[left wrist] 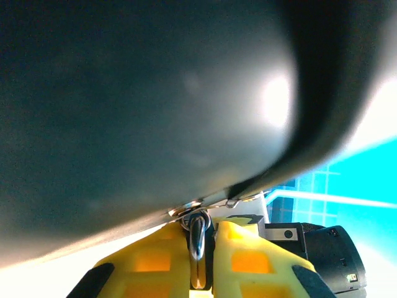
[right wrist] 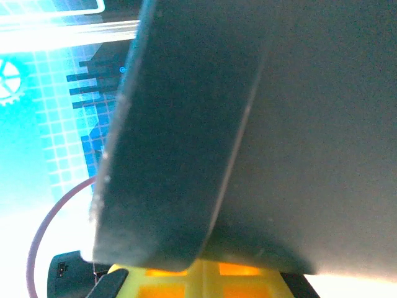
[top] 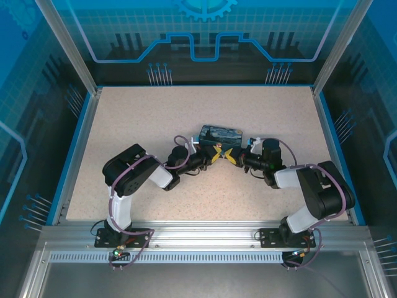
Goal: Unlock the padlock with the key
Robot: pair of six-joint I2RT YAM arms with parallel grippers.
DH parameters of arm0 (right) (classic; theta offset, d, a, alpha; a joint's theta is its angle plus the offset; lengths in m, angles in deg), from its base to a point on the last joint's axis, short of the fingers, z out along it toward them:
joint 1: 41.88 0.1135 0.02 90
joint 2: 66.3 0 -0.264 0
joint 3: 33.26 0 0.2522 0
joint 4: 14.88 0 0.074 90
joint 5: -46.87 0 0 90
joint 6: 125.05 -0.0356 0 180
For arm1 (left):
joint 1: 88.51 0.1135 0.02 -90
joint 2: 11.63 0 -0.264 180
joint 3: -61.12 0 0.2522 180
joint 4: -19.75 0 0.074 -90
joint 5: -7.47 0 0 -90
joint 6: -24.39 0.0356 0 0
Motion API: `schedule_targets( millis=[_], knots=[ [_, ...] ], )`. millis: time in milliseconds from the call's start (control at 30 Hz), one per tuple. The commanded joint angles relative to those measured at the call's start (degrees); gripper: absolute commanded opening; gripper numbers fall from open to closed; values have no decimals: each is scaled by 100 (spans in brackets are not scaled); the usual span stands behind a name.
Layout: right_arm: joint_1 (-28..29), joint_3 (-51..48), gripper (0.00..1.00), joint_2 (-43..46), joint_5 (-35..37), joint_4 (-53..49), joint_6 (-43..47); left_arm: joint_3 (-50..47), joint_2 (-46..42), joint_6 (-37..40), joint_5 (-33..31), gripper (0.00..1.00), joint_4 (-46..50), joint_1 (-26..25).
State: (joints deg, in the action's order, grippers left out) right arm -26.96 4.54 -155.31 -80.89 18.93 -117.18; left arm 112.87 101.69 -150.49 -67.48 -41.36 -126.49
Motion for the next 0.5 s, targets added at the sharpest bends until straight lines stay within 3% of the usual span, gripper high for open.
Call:
schedule_targets(
  millis=[0, 467],
  knots=[
    [94, 167, 0, -64, 8, 90, 9, 217, -51, -67, 452, 0, -529, -140],
    [444, 801, 0, -309, 310, -792, 637, 331, 177, -116, 438, 0, -529, -323]
  ],
)
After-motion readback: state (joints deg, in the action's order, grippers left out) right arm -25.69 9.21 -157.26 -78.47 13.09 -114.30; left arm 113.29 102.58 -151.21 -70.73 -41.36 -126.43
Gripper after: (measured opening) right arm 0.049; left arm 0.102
